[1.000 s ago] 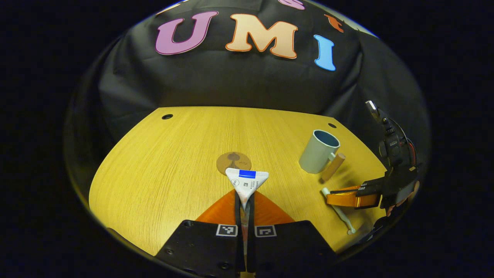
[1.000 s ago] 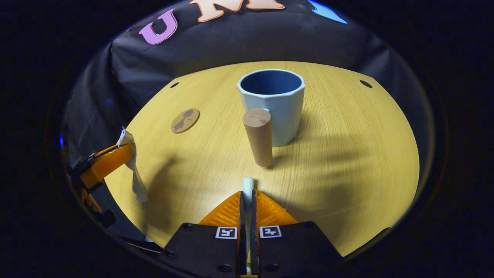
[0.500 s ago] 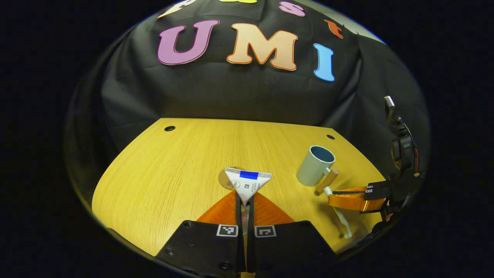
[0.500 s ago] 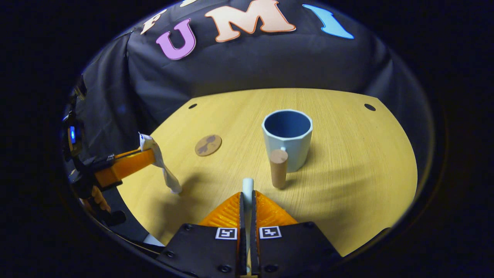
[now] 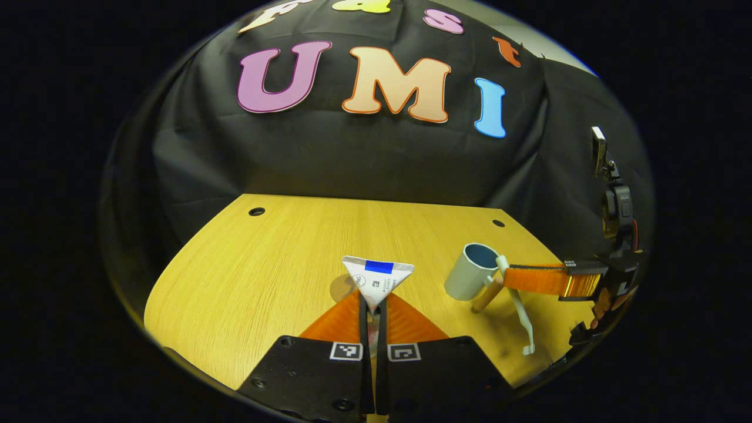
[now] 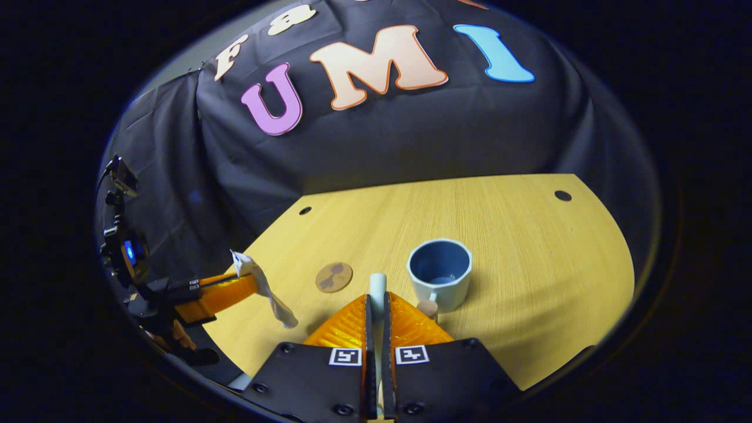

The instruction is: Put the toothbrush and toothpaste on the desktop into the cup, then pick up the cup and place it on the coaster on the desktop.

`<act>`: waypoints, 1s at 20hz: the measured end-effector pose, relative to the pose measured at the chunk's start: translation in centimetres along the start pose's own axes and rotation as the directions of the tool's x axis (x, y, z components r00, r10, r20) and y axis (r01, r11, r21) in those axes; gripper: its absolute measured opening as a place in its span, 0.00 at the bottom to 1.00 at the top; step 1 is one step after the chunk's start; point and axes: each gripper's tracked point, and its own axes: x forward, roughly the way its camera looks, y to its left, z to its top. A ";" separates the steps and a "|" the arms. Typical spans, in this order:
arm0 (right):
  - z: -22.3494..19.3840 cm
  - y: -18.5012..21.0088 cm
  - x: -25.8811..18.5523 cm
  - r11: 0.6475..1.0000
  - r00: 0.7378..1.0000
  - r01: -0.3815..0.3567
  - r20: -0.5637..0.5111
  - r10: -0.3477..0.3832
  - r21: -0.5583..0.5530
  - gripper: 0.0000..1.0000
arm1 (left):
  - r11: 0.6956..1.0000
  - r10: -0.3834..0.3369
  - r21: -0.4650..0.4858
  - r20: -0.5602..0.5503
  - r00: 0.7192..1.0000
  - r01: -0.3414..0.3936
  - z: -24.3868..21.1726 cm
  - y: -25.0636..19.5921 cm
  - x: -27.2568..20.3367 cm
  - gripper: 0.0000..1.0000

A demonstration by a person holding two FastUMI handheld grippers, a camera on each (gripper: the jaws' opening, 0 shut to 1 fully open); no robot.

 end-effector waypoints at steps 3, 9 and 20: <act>3.2 -0.5 0.1 1.000 0.998 -0.009 0.065 0.008 0.013 0.07 | 1.000 -0.009 0.005 0.007 1.000 0.009 0.9 -0.4 -0.2 0.02; 9.2 -1.6 1.4 0.999 0.982 -0.017 0.187 0.008 0.046 0.06 | 1.000 -0.021 0.003 0.017 1.000 0.021 1.8 -1.1 -0.7 0.01; 14.5 -6.2 6.1 0.991 0.933 0.066 0.345 -0.101 0.114 0.06 | 1.000 0.002 -0.001 0.041 0.999 -0.002 3.4 -1.2 -2.2 0.01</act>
